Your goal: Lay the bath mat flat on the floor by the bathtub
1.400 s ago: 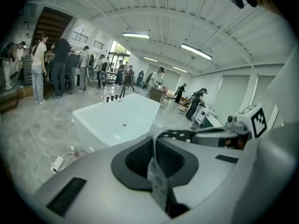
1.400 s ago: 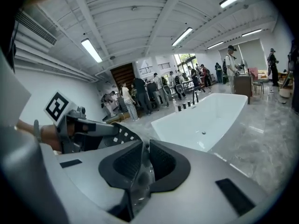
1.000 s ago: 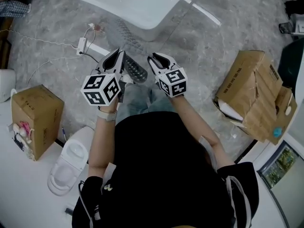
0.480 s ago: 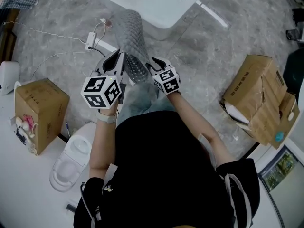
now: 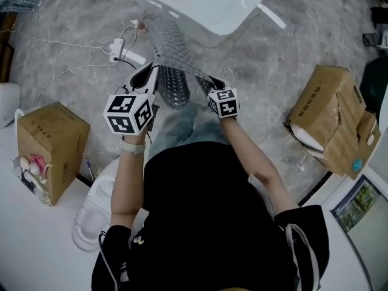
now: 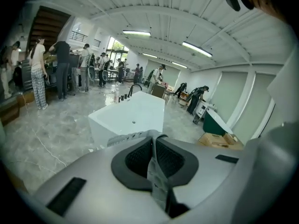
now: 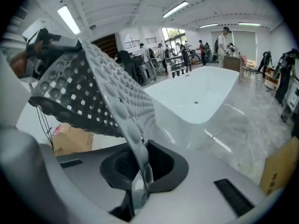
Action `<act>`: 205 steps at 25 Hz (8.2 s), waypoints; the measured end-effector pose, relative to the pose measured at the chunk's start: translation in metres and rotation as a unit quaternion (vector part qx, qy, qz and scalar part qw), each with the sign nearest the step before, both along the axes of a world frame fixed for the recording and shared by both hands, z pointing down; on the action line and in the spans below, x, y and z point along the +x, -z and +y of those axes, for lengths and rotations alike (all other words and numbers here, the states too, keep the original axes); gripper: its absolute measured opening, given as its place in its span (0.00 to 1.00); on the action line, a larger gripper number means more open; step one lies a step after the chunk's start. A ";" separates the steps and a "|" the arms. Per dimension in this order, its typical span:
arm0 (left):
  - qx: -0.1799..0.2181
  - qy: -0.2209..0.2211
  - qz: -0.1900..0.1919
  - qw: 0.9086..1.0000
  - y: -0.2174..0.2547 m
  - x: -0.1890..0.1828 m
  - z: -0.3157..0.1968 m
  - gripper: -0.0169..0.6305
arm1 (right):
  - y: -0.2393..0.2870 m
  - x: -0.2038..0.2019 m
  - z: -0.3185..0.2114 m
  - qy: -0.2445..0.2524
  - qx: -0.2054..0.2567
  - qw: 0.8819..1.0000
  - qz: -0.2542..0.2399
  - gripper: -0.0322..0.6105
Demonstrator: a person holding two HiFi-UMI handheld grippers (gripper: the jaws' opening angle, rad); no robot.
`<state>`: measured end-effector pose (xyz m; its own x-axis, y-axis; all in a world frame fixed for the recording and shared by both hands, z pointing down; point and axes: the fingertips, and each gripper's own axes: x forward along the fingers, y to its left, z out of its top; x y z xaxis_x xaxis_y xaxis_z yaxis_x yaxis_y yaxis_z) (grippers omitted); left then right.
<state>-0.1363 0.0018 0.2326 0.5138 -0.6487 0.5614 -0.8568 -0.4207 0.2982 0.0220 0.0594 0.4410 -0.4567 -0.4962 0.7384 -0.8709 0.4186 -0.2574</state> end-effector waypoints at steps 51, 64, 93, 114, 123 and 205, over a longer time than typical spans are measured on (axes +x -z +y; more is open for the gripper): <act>-0.103 -0.186 -0.165 0.963 -0.584 0.058 -0.118 0.07 | -0.390 0.169 -0.138 -0.023 -0.034 0.981 0.189 0.11; -0.121 -0.193 -0.162 0.960 -0.663 0.072 -0.026 0.07 | -0.469 0.170 -0.060 0.091 -0.098 0.965 0.224 0.12; -0.223 -0.248 -0.278 0.901 -0.877 0.056 0.164 0.10 | -0.637 0.160 0.077 0.283 -0.229 0.893 0.265 0.15; -0.216 -0.226 -0.315 0.896 -0.926 -0.020 0.113 0.24 | -0.679 0.091 0.090 0.269 -0.285 0.903 0.174 0.47; -0.265 -0.131 -0.241 0.924 -0.906 -0.056 0.117 0.48 | -0.640 0.082 0.052 0.164 -0.260 0.940 0.150 0.56; -0.302 0.255 -0.060 0.917 -0.711 -0.051 0.142 0.05 | -0.692 0.092 0.005 -0.104 -0.245 0.963 0.048 0.55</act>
